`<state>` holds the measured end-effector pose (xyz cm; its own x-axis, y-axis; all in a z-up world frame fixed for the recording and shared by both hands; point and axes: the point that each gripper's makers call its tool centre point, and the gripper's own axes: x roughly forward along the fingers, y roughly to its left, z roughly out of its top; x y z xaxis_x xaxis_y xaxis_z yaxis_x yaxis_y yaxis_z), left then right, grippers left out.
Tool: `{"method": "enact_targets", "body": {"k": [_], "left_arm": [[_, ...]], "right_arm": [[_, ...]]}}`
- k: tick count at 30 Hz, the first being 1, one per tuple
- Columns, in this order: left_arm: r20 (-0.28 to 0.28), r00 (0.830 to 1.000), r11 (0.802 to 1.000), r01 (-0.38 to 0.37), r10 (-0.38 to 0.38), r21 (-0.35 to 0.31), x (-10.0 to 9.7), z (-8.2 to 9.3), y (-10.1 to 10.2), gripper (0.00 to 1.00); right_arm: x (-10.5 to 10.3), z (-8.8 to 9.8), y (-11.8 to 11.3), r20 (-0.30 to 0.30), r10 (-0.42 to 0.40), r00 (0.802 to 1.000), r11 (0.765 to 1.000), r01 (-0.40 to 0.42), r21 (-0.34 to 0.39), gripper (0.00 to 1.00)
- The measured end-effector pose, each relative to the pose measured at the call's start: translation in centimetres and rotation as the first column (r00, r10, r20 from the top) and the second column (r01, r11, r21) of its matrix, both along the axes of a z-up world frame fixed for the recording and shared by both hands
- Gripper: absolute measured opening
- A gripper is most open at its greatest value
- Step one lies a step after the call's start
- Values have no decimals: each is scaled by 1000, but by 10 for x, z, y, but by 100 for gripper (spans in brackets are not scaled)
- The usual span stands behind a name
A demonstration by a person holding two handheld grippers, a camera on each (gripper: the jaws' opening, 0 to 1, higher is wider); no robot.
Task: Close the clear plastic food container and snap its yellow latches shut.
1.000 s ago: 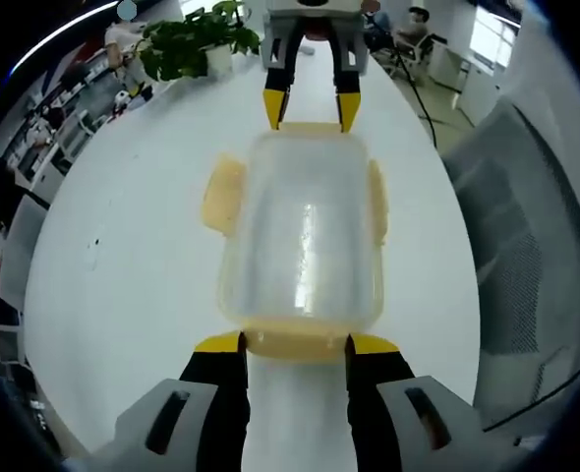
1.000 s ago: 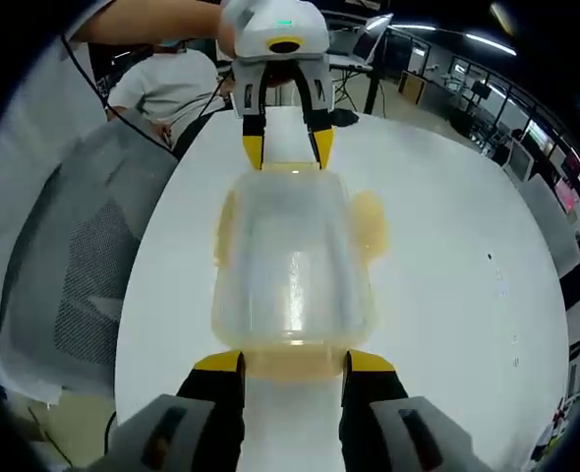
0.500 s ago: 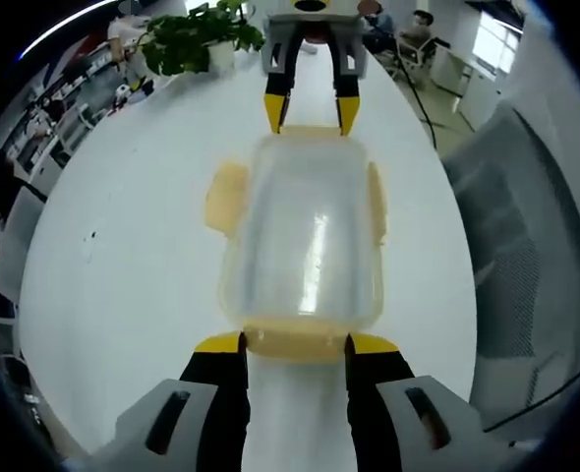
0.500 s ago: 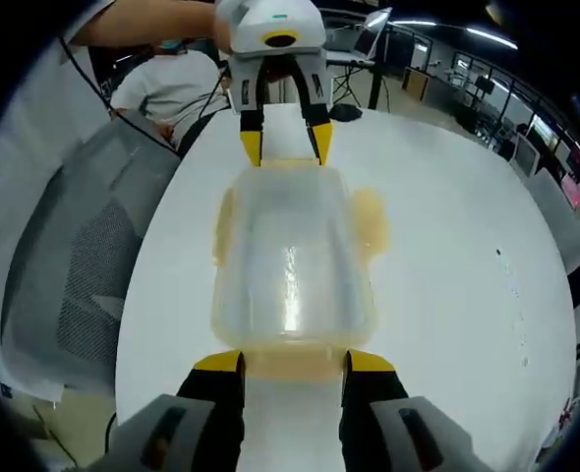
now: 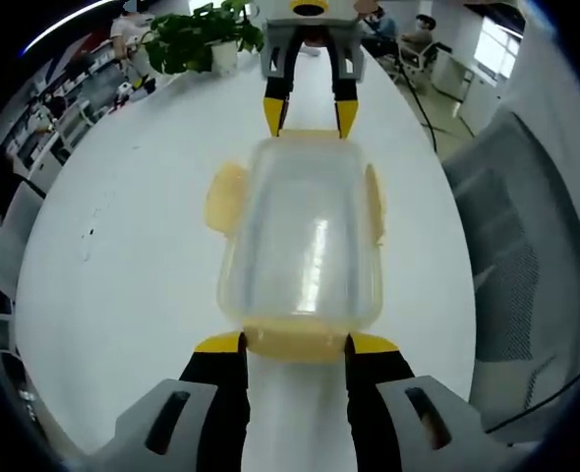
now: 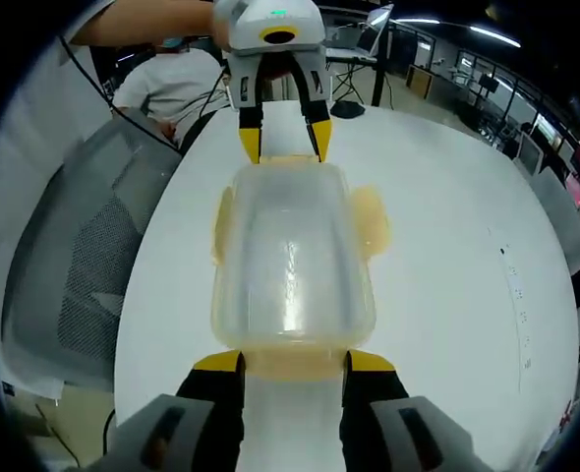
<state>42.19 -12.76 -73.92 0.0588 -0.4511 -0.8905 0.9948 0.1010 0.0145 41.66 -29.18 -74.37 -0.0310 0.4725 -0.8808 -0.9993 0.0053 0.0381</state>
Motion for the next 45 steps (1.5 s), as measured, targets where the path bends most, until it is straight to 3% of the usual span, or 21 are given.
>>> {"method": "enact_targets", "body": {"k": [6,9,12,13,16,19,22,23,24,25,28,31,32,35,36,37,39,41,43,45], "left_arm": [[1,1000,1000,-1,1,2,0,-1,0,36],[-12,998,998,-57,57,-12,1,-1,0,37],[20,997,997,-75,76,-24,6,0,3,59],[21,997,997,-80,80,-25,7,-1,3,62],[5,997,997,-73,73,-18,2,1,8,49],[4,996,996,-90,90,-20,2,3,10,52],[-29,990,988,-140,139,-60,-2,9,8,47],[-91,976,970,-210,200,-122,-5,14,2,47],[-112,967,960,-245,231,-135,-6,16,1,46],[-113,959,952,-275,261,-137,-4,17,3,45],[-103,960,954,-271,260,-125,-8,15,4,42],[-145,932,922,-354,333,-154,-11,17,0,40],[-147,920,909,-385,363,-163,-9,17,0,40],[-130,902,896,-426,411,-123,-9,11,5,37],[-118,902,897,-428,416,-111,-10,9,5,35],[-113,889,884,-455,444,-104,-8,9,7,34],[-120,875,868,-482,470,-117,-7,9,6,34],[-163,835,830,-545,525,-119,-9,10,5,34],[-185,809,798,-584,558,-148,-7,14,3,34],[-193,790,773,-611,582,-168,-4,18,2,31]], "right_arm": [[1,0,-1,5,0,1000,1000,0,4,36],[7,1,-5,24,-39,999,999,39,-3,39],[11,4,-7,21,-71,997,997,71,12,48],[11,5,-9,21,-70,997,998,70,10,47],[10,7,-11,28,-66,997,998,65,8,47],[8,10,-11,36,-71,997,997,70,11,48],[7,16,-10,35,-97,995,995,95,37,47],[5,19,-8,7,-133,991,989,133,58,46],[3,21,-6,-14,-147,989,987,148,68,46],[5,23,-7,-2,-152,988,986,152,70,46],[2,27,-4,-26,-201,979,976,202,81,43],[2,29,-1,-31,-236,971,966,238,102,42],[0,29,-1,-54,-274,960,955,278,101,43],[4,30,1,-64,-347,936,930,352,109,40],[6,30,0,-70,-389,919,913,395,107,37],[7,30,0,-65,-387,920,913,392,110,36],[8,30,1,-72,-424,903,895,430,119,36],[9,30,3,-83,-452,888,879,460,125,38],[10,33,5,-95,-479,873,862,488,138,36],[14,43,13,-143,-535,833,810,554,192,37]]}}
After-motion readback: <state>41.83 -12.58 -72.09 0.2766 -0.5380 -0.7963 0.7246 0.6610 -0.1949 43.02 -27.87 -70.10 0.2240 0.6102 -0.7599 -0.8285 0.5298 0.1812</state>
